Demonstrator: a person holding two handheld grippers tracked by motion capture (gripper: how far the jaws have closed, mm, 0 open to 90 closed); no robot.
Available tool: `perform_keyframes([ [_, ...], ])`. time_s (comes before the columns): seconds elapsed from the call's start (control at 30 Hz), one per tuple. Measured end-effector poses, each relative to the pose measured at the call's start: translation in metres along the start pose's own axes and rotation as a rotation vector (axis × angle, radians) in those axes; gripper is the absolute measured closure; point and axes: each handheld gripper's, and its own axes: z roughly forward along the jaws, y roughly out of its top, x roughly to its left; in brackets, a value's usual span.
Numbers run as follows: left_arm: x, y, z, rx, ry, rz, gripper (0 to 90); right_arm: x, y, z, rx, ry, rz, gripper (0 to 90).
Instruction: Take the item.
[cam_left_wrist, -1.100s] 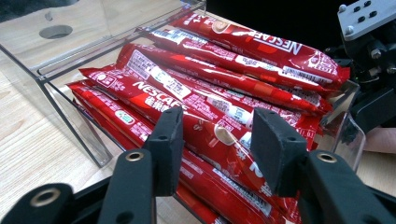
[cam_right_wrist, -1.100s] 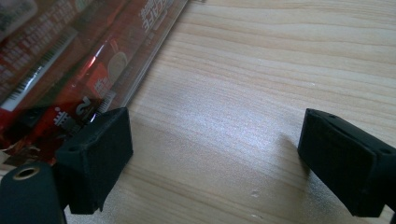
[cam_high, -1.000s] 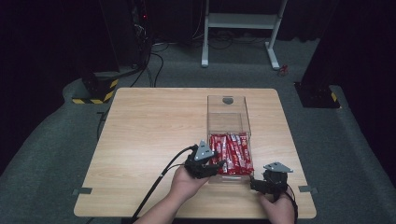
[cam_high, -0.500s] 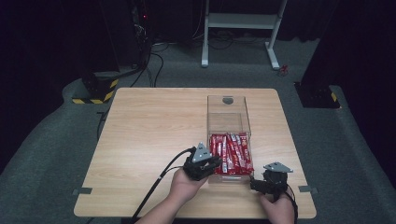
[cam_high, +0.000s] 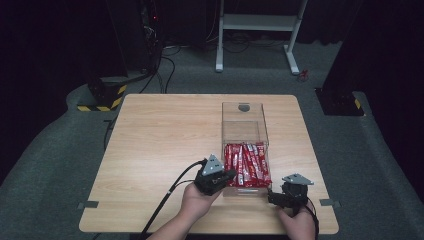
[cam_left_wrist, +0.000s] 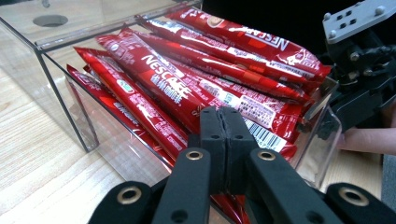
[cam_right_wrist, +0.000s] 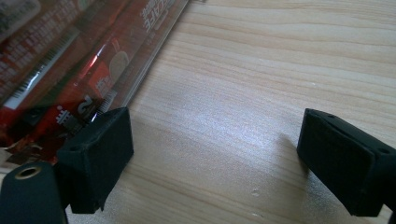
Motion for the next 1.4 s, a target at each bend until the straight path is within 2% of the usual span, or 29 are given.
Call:
perform_keyframes([
  [0.2, 0.0, 0.001, -0.007, -0.028, 0.002, -0.001, 89.2, 0.0, 0.0, 0.0, 0.0, 0.0, 0.001, 10.3],
  [0.4, 0.0, 0.002, -0.011, -0.052, -0.022, 0.002, 89.3, 0.0, 0.0, 0.0, -0.001, 0.0, 0.001, 10.3],
  [0.67, 0.0, 0.005, -0.018, -0.088, -0.032, -0.002, 89.3, 0.0, 0.0, 0.0, 0.0, 0.0, 0.002, 10.3],
  [1.03, 0.001, 0.006, -0.022, -0.107, -0.042, 0.006, 89.3, 0.0, 0.0, 0.0, 0.0, 0.0, 0.002, 10.3],
  [1.4, 0.005, 0.003, -0.034, -0.138, -0.05, 0.015, 89.3, 0.0, 0.0, 0.0, 0.0, 0.0, 0.002, 10.4],
])
